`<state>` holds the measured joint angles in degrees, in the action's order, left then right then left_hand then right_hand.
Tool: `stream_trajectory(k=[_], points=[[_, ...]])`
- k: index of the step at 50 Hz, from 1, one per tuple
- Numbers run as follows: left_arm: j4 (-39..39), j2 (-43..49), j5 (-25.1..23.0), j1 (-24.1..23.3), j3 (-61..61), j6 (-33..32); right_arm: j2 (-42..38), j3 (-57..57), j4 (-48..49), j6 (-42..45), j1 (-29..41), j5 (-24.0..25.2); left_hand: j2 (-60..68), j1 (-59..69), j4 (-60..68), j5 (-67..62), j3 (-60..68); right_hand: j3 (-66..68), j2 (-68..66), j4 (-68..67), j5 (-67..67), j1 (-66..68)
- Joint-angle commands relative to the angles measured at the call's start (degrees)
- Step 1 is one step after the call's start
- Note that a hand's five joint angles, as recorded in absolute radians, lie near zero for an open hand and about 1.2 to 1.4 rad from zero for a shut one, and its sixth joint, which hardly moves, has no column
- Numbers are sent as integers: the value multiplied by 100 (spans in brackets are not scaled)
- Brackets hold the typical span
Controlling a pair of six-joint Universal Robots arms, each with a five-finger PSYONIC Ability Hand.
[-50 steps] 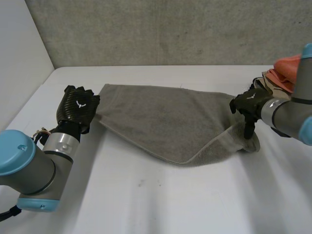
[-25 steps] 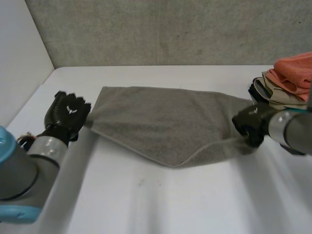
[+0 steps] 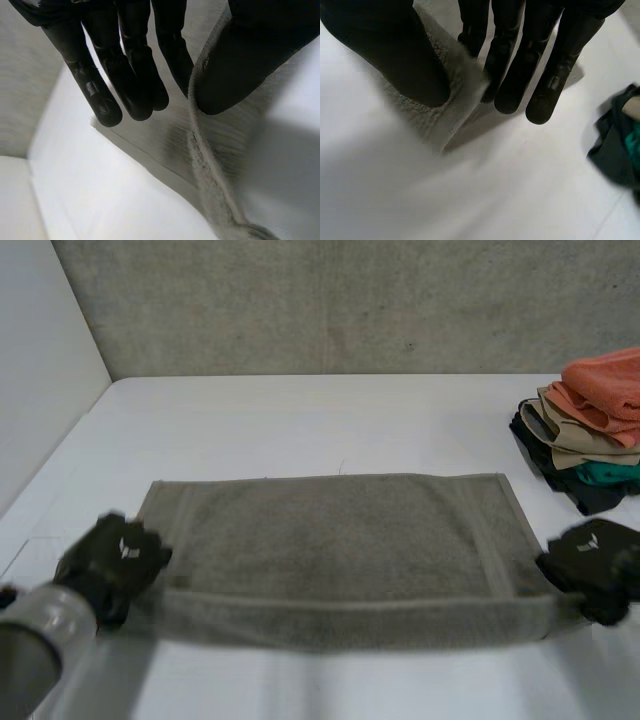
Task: Fold the laundry.
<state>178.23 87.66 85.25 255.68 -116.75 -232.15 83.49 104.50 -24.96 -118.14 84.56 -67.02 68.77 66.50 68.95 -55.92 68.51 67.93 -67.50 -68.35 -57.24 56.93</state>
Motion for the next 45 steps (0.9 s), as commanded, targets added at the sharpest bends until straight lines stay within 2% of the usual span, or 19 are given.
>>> stream_trajectory(k=[1, 6, 10, 15, 24, 25, 26, 27, 28, 29, 32, 36, 41, 45], points=[[1591, 1542, 45, -352, 1127, 12, -1000, -851, 1519, -1492, 921, -240, 1123, 1350, 1105, -1408, 1149, 1207, -1250, -1165, -1276, 2307], [2259, 2544, 185, -431, 1891, -23, -1790, -1588, 2301, -1686, 1351, -1196, 1123, 1350, 1105, -1408, 1149, 1207, -1250, -1165, -1276, 2307], [2524, 3326, 527, -475, 2612, -59, -2397, -2230, 2662, -1660, 1659, -1760, 1123, 1350, 1105, -1408, 1149, 1207, -1250, -1165, -1276, 2307], [2594, 4275, 870, -484, 3709, -68, -2952, -2811, 3058, -1581, 1756, -1946, 1123, 1350, 1105, -1408, 1149, 1207, -1250, -1165, -1276, 2307], [2910, 5041, 836, -546, 4626, -50, -3760, -3681, 4130, -1537, 1915, -2095, 1123, 1350, 1105, -1408, 1149, 1207, -1250, -1165, -1276, 2307], [2980, 5085, 836, -555, 4652, -50, -3935, -3839, 4235, -1511, 1976, -2192, 93, 320, 75, -378, 119, 14, -57, 28, -83, 1114], [3051, 5112, 827, -572, 4679, -59, -4015, -3919, 4254, -1484, 2020, -2262, -1416, -1189, -1434, 1132, -1390, -2446, 2403, 2488, 2377, -1346], [3164, 5147, 836, -616, 4696, -67, -4077, -3981, 4254, -1475, 2072, -2359, -4629, -4401, -4646, 4344, -4602, -4585, 4543, 4627, 4516, -3486], [3209, 5156, 844, -634, 4705, -68, -4147, -4033, 4263, -1467, 2116, -2481, -5877, -5650, -5895, 5592, -5851, -5793, 5750, 5835, 5724, -4693], [3262, 5156, 862, -651, 4705, -59, -4217, -4112, 4306, -1493, 2186, -2657, -5877, -5650, -5895, 5592, -5851, -5793, 5750, 5835, 5724, -4693], [3394, 5060, 915, -721, 4618, -41, -4175, -4113, 4298, -1572, 2248, -2877, -5877, -5650, -5895, 5592, -5851, -5793, 5750, 5835, 5724, -4693], [3385, 4814, 941, -810, 4232, 11, -3727, -3763, 4219, -1949, 2266, -2808, -5877, -5650, -5895, 5592, -5851, -5793, 5750, 5835, 5724, -4693], [3411, 3883, 994, -827, 3327, 169, -2596, -2623, 4106, -2652, 2214, -2151, -5877, -5650, -5895, 5592, -5851, -5793, 5750, 5835, 5724, -4693], [3438, 3180, 976, -853, 2545, 617, -1829, -1891, 3605, -2925, 2144, -1710, -5877, -5650, -5895, 5592, -5851, -5793, 5750, 5835, 5724, -4693]])
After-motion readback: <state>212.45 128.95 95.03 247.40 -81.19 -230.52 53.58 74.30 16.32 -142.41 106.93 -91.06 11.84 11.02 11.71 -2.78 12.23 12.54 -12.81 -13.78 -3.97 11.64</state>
